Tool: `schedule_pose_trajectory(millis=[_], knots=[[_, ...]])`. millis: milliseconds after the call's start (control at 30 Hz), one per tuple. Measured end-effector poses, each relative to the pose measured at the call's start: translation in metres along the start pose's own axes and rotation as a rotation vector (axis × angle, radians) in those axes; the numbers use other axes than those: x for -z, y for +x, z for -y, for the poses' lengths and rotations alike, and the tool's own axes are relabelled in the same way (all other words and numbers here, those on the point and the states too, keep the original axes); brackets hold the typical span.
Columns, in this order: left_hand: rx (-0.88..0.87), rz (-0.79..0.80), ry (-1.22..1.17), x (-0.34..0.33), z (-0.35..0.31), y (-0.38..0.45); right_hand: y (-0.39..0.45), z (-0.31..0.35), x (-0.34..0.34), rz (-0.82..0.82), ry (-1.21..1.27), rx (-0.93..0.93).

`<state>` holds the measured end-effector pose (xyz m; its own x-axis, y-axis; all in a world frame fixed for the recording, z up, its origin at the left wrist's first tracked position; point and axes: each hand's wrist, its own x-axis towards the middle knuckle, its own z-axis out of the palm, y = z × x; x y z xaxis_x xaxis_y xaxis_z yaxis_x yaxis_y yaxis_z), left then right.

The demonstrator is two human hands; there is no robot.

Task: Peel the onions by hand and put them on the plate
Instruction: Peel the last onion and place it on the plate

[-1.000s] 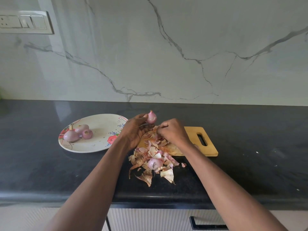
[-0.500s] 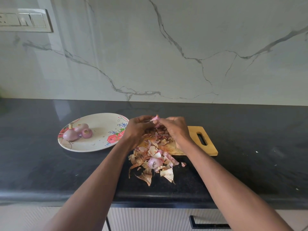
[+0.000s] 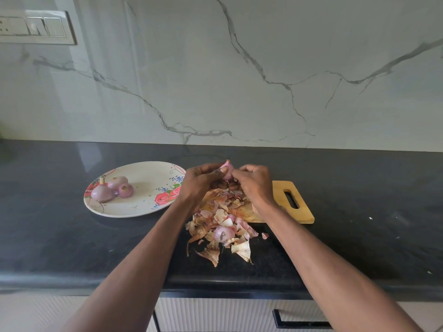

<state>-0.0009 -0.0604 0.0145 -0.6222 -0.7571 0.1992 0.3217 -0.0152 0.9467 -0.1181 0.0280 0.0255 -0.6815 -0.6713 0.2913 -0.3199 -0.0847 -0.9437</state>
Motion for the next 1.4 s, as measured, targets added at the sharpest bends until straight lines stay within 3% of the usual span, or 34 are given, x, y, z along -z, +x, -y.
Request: schedule_pose_trajectory(millis=[433, 633, 767, 867, 1033, 1167, 1400], knots=[[0.16, 0.011, -0.135, 0.004, -0.003, 0.002, 0.002, -0.001, 0.003, 0.029, -0.07, 0.031], [0.171, -0.085, -0.196, 0.006, -0.005, 0.005, 0.002, -0.007, 0.003, 0.024, -0.538, 0.226], [0.205, -0.108, -0.238, 0.006, -0.006, 0.004, -0.001, -0.01, 0.0, 0.183, -0.685, 0.206], [0.209, -0.08, -0.236, 0.008, -0.006, 0.004, -0.003, -0.007, 0.001, 0.177, -0.609, 0.195], [0.193, -0.057, -0.221, 0.006, -0.008, 0.003, -0.003, 0.007, 0.007, 0.089, -0.206, 0.193], [0.198, -0.031, -0.152, 0.006, -0.005, 0.001, -0.003, 0.005, 0.007, 0.133, -0.183, 0.154], [0.125, -0.012, -0.05, 0.002, -0.003, -0.001, -0.007, 0.0, 0.0, 0.049, -0.136, 0.157]])
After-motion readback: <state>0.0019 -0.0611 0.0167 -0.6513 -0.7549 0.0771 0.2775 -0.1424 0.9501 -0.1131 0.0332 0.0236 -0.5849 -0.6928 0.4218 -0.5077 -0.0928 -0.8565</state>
